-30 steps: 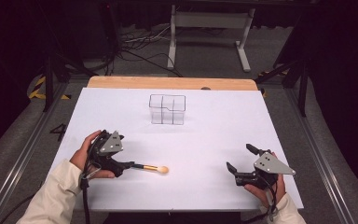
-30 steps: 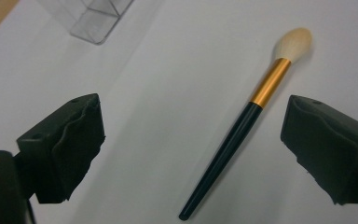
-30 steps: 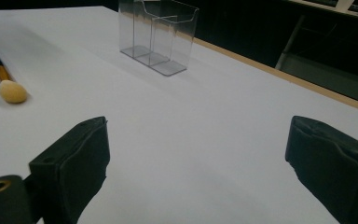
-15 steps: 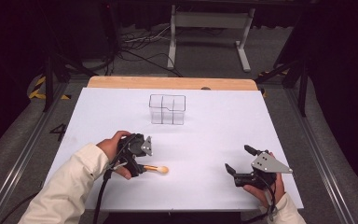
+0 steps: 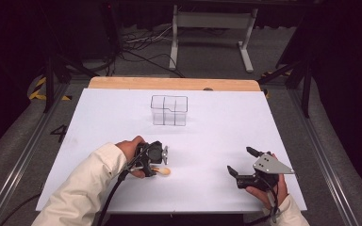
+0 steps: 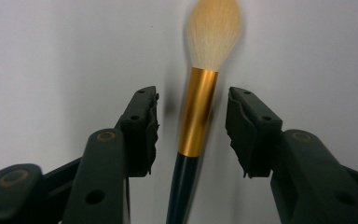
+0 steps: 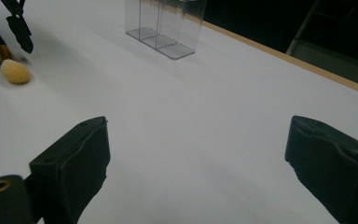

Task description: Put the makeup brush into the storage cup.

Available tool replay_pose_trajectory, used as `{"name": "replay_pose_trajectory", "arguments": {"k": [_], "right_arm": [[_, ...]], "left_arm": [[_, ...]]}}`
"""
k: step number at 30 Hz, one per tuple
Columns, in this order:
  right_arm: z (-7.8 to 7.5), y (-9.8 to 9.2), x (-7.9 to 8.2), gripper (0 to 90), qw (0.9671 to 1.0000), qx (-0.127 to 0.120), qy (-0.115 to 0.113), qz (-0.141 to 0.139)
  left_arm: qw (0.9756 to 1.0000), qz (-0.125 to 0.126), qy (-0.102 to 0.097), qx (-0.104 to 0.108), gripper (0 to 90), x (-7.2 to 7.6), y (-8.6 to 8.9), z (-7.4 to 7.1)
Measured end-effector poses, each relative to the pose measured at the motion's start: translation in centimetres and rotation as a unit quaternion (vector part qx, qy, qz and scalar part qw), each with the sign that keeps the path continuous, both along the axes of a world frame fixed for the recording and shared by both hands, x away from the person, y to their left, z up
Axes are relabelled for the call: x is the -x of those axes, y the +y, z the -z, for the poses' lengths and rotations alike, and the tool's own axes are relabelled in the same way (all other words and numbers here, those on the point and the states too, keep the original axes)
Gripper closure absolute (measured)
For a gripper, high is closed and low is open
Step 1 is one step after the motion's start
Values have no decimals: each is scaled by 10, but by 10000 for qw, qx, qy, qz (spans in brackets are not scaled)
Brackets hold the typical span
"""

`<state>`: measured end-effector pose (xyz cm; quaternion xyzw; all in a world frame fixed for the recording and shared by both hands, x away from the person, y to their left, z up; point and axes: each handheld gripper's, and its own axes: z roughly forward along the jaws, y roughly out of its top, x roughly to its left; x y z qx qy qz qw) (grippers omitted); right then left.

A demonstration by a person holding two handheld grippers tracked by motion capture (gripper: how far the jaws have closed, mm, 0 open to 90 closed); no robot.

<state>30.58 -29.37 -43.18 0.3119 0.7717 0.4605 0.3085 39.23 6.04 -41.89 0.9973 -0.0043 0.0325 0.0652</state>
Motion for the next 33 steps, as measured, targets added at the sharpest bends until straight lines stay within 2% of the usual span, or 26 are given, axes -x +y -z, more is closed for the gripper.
{"name": "replay_pose_trajectory", "arguments": {"k": [1, 3, 7, 9, 13, 16, 19, 23, 26, 27, 28, 31, 32, 33], "right_arm": [[0, 0, 0, 73, 10000, 0, 0, 0], [0, 0, 0, 73, 10000, 1, -3, 8], [0, 0, 0, 74, 10000, 14, 7, 16], [0, 0, 0, 75, 10000, 12, 25, 23], [0, 0, 0, 75, 10000, 34, 14, 8], [0, 0, 0, 75, 10000, 22, 7, 33], [0, -1, 0, 75, 10000, 2, -1, 62], [-1, -2, 0, 76, 9999, -1, -34, 121], [-1, -2, 0, 76, 9999, -19, -49, 129], [-1, -2, 0, 76, 9999, -22, -56, 130], [-1, -2, 0, 76, 9999, -29, -58, 138], [0, -2, 0, 76, 9999, -48, -31, 151], [0, -2, 0, 76, 9999, -36, -42, 147], [-1, -2, 0, 76, 9999, -33, -57, 146]], "left_arm": [[10000, 0, 0, 0, 614, 0, 0, 0], [10000, -18, 51, -43, 627, -1, -2, 4], [9998, 30, 210, -37, 735, -1, -1, 3], [9998, 49, 199, -64, 769, 0, -1, 3], [9998, 102, 133, -111, 771, 2, -1, 3], [9999, 103, -67, -99, 773, 3, 2, 0], [9995, -35, -310, 41, 773, 3, 10, -10], [9976, -178, -561, 371, 773, 5, 25, -22], [9951, -368, -803, 453, 774, 10, 36, -28], [9929, -457, -946, 557, 774, 12, 40, -31], [9912, -563, -1008, 642, 774, 14, 45, -34], [9842, -772, -1304, 912, 774, 21, 59, -44], [9842, -772, -1304, 912, 774, 21, 59, -44], [9779, -944, -1431, 1197, 774, 24, 68, -50]]}}
